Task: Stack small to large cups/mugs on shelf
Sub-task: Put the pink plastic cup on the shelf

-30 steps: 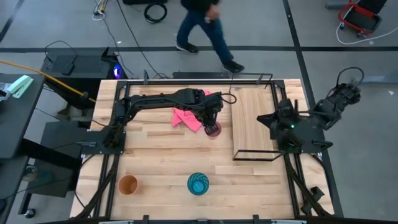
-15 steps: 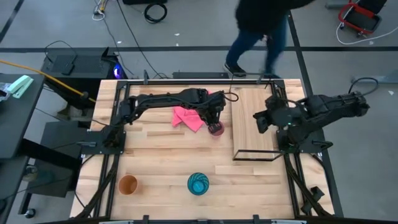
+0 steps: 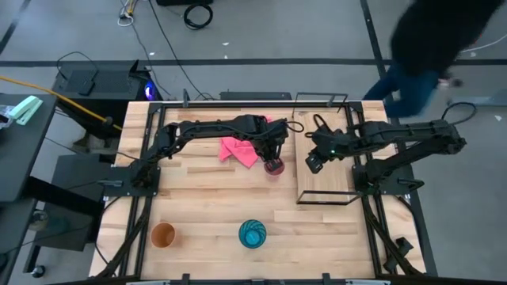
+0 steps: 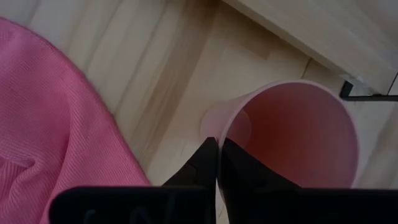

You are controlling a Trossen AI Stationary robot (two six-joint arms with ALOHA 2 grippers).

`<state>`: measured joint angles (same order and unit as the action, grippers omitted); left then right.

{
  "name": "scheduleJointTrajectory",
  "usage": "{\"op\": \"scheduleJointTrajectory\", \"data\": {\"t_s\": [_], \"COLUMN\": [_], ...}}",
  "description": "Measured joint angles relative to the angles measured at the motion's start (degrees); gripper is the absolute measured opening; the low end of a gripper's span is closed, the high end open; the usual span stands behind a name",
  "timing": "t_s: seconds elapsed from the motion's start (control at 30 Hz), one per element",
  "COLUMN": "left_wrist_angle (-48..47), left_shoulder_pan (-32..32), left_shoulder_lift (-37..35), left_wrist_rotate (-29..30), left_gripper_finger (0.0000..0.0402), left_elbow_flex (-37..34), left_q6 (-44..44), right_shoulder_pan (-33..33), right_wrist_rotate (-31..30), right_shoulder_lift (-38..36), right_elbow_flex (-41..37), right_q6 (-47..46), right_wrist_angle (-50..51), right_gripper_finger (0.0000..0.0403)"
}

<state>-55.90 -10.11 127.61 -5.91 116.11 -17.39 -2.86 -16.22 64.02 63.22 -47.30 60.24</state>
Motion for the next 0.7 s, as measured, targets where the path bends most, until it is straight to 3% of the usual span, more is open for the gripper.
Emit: {"op": "scheduleJointTrajectory", "data": {"t_s": [0.23, 0.7], "left_wrist_angle": [1.0, 1.5], "left_shoulder_pan": [0.0, -0.5], "left_shoulder_lift": [0.0, 0.0], "left_wrist_rotate": [0.0, 0.0], "left_gripper_finger": [0.0016, 0.0087], "left_elbow_flex": [0.0, 0.0], "left_q6": [0.0, 0.0], "right_shoulder_pan": [3.2, 4.7], "right_wrist_rotate": [5.9, 8.8], "right_shoulder_lift": [5.3, 8.0], "right_elbow_flex": [0.0, 0.0], "right_q6": [4.4, 7.4], "right_wrist_angle": [-3.0, -4.6], "right_gripper_finger": [0.0075, 0.0103]}}
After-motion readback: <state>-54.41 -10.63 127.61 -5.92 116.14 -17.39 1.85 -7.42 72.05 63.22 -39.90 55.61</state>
